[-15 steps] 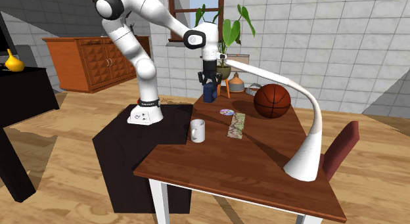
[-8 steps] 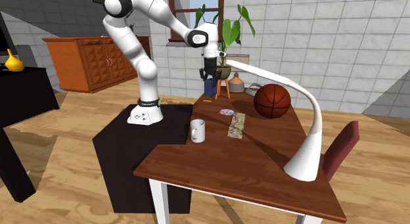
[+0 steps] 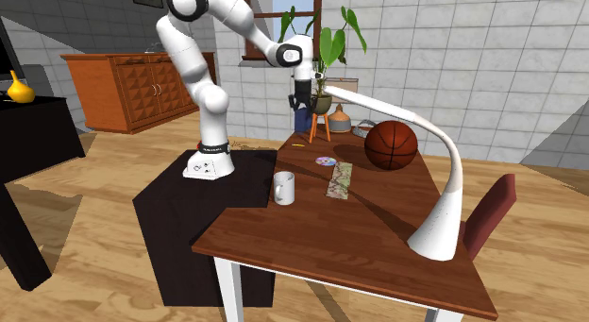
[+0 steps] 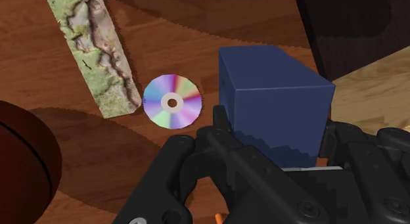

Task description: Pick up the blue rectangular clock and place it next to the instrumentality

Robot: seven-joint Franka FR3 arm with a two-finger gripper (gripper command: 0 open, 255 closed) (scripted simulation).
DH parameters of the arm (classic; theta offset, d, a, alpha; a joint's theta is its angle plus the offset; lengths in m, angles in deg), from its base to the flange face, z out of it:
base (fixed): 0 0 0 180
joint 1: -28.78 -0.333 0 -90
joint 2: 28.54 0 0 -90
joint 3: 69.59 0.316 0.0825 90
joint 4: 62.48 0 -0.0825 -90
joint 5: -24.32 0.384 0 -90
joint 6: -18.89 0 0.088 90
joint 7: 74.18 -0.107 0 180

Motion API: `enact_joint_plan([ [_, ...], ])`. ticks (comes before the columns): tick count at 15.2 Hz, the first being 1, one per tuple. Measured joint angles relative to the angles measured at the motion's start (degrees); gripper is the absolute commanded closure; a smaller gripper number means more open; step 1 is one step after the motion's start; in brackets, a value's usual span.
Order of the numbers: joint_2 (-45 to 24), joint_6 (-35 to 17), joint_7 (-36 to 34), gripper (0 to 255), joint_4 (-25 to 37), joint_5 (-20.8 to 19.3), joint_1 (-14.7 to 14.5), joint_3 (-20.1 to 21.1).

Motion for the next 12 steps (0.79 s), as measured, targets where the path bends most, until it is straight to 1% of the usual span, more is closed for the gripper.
enact_joint_plan([
  [3,-2.95,-0.87,-3.71,255,1.92,1.91,-2.49,2.71],
  [6,-5.88,-0.68,-7.24,255,4.9,3.53,-4.75,5.29],
  [8,-7.57,-1.18,-8.13,255,6.05,4.12,-5.42,5.92],
  [12,-9.5,-4.0,-8.27,255,5.12,4.46,-5.65,5.98],
])
